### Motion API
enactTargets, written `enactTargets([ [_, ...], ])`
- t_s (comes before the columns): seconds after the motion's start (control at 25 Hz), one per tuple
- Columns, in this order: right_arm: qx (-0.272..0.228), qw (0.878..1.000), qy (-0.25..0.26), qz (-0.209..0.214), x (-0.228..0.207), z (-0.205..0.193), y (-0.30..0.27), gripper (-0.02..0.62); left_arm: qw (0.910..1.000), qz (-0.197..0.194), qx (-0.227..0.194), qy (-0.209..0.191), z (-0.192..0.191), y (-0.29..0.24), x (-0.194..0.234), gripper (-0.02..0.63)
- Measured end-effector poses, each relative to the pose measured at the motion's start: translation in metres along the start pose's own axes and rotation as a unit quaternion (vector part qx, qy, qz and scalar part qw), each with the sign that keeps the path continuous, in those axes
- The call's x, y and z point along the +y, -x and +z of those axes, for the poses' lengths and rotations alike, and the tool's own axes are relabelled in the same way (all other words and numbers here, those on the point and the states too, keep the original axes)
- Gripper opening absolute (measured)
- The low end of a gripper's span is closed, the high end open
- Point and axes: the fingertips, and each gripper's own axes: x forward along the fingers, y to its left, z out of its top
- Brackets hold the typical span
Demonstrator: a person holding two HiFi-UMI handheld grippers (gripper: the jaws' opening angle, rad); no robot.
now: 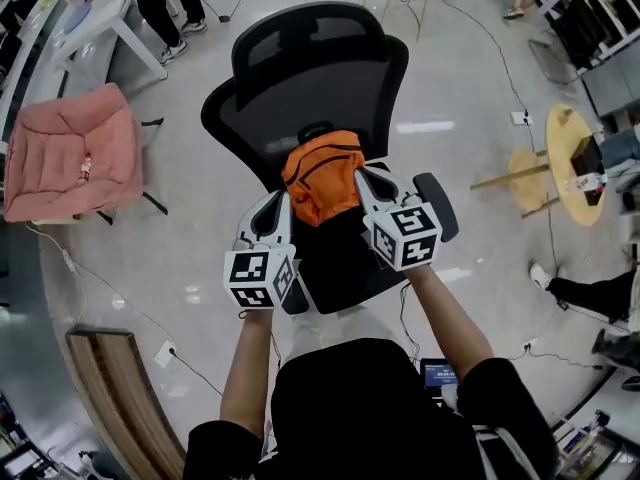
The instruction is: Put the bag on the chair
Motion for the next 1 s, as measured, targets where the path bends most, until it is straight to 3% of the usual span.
enactTargets([
  [0.24,-0.043,0.999,0.0,0.001,0.031,0.036,0.031,0.002,0.9985,-0.01,-0.039,-0.037,0.04,0.033,-0.014,0.011],
  [1.0,-0.168,0.984,0.058,0.003,0.132,0.129,0.121,0.002,0.9843,-0.064,-0.146,-0.077,0.143,0.152,-0.05,0.012],
])
